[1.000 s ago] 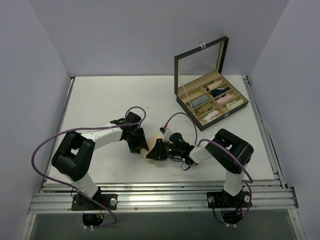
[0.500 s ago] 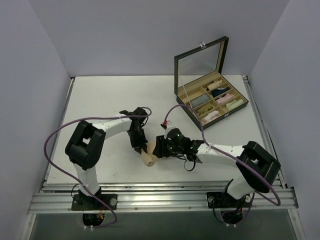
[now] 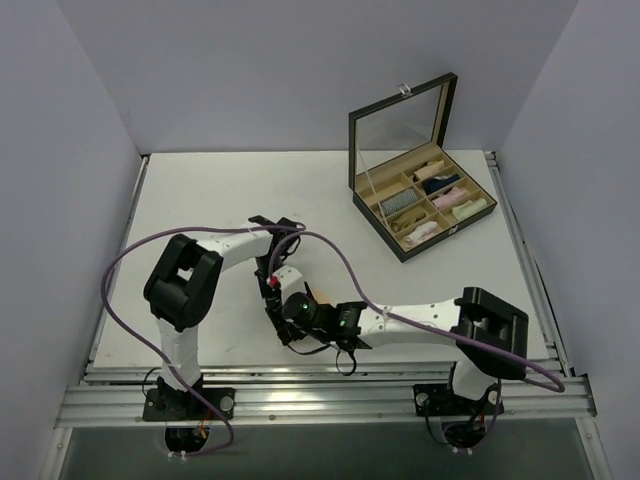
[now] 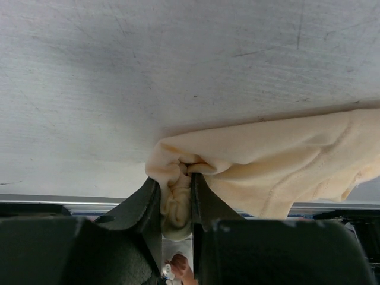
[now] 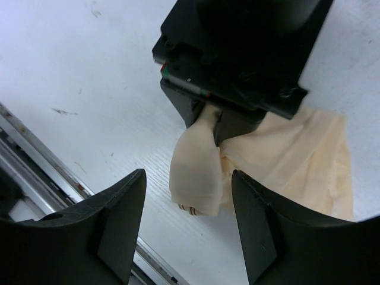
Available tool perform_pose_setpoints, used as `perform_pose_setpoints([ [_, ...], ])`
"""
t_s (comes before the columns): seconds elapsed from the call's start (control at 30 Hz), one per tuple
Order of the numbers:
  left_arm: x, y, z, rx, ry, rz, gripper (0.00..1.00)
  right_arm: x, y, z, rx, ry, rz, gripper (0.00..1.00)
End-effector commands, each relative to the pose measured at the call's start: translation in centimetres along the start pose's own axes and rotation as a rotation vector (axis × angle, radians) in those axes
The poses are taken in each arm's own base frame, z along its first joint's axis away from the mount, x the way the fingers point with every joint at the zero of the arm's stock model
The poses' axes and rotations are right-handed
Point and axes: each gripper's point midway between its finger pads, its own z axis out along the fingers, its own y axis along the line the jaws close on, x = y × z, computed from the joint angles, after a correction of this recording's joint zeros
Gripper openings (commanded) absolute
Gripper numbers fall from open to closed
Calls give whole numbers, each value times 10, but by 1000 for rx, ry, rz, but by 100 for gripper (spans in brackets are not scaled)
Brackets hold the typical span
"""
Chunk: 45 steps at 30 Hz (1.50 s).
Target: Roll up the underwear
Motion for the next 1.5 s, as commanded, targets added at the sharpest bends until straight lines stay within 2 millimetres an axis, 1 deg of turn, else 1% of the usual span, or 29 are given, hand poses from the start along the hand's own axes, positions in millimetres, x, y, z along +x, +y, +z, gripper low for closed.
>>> perform_pose_setpoints([
  [0.0, 1, 14, 8, -103, -1, -13, 4, 5, -3, 10, 93, 4, -77, 56],
  [0.07, 1, 15, 10, -116, 0, -16, 4, 6, 7, 13, 102, 5, -103, 56],
  [0.27, 5, 15, 15, -132, 5, -18, 3, 26, 4, 30, 198, 44, -183, 55],
  [0.4, 8, 17, 17, -146, 11, -17, 3, 29, 4, 33, 227, 46, -212, 52],
  [0.47, 9, 17, 18, -149, 17, -21, 3, 32, -1, 33, 267, 48, -212, 43],
  [0.5, 10, 18, 19, -151, 23, -22, 3, 34, -2, 33, 270, 51, -207, 36],
  [0.53, 12, 17, 19, -145, 31, -23, 4, 41, -6, 33, 279, 63, -201, 23],
  [0.6, 12, 19, 19, -140, 37, -40, 9, 52, -9, 31, 273, 77, -166, 10],
  [0.63, 12, 18, 16, -127, 35, -48, 11, 66, -16, 31, 265, 99, -152, 5],
  [0.67, 8, 21, 14, -113, 34, -73, 14, 70, -15, 28, 237, 103, -127, 4],
  [0.7, 5, 20, 11, -94, 24, -85, 17, 81, -11, 27, 188, 132, -100, 4],
  [0.73, 4, 21, 3, -65, 7, -98, 26, 82, -9, 29, 156, 118, -33, 3],
  [0.77, -4, 23, -2, -39, -7, -130, 31, 100, -16, 23, 144, 147, -14, 2],
  [0.8, -8, 24, -9, -19, -24, -146, 34, 109, -11, 20, 91, 175, 18, 2],
  [0.83, -11, 24, -20, 14, -53, -157, 40, 108, -5, 22, 48, 158, 81, 2],
  [0.87, -15, 25, -26, 34, -73, -171, 43, 121, -15, 20, 41, 181, 116, 2],
  [0.9, -22, 30, -33, 49, -91, -198, 45, 120, -5, 20, -31, 178, 155, 2],
  [0.93, -25, 31, -43, 76, -119, -205, 47, 123, -6, 19, -46, 185, 185, 2],
  [0.97, -27, 33, -48, 89, -132, -212, 48, 123, -11, 21, -60, 187, 214, 2],
  [1.0, -30, 33, -53, 105, -148, -218, 49, 131, -16, 19, -73, 207, 233, 2],
  [1.03, -33, 35, -61, 127, -172, -225, 50, 128, -7, 19, -140, 208, 262, 2],
  [1.13, -38, 41, -74, 135, -241, -226, 52, 128, -19, 21, -168, 201, 342, 2],
  [1.17, -43, 37, -77, 164, -275, -219, 53, 136, -17, 20, -202, 236, 365, 2],
  [1.2, -39, 35, -75, 186, -273, -208, 53, 134, -22, 22, -210, 238, 389, 2],
  [1.27, -38, 24, -83, 263, -321, -175, 54, 141, -20, 22, -244, 269, 409, 2],
  [1.3, -32, 24, -77, 275, -314, -162, 55, 142, -21, 21, -251, 277, 421, 2],
  [1.37, -24, 14, -78, 338, -319, -125, 56, 145, -21, 20, -282, 292, 447, 2],
  [1.4, -27, 5, -80, 390, -344, -102, 57, 146, -21, 21, -289, 297, 456, 2],
  [1.47, -19, -1, -72, 426, -327, -72, 58, 147, -20, 23, -302, 307, 458, 2],
])
